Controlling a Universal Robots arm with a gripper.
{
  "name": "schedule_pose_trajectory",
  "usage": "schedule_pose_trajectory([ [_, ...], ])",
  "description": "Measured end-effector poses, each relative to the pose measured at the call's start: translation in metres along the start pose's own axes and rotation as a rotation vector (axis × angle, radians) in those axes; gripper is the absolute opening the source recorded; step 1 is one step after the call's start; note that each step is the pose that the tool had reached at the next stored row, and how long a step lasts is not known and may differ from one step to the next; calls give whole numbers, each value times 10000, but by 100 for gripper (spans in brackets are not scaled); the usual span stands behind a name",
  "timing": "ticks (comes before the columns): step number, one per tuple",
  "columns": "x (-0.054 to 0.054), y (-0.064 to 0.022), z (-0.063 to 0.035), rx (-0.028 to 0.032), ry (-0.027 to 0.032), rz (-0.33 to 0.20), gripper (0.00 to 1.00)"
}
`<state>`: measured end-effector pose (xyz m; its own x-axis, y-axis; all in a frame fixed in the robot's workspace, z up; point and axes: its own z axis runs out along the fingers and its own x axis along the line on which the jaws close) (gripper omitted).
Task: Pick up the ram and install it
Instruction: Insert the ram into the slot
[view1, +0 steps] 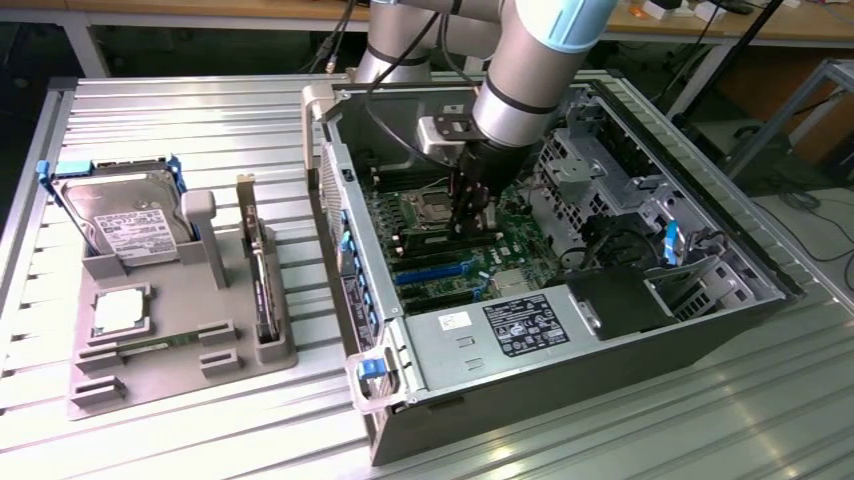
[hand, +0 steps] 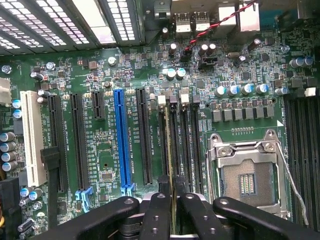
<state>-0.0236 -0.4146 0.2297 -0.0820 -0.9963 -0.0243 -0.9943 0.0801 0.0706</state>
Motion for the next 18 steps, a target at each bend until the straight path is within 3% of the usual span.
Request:
schedule_pose_trajectory([
  [6, 0, -1, 0, -6, 19, -287, 14],
  [18, 1, -4, 46, 33, 18, -289, 14],
])
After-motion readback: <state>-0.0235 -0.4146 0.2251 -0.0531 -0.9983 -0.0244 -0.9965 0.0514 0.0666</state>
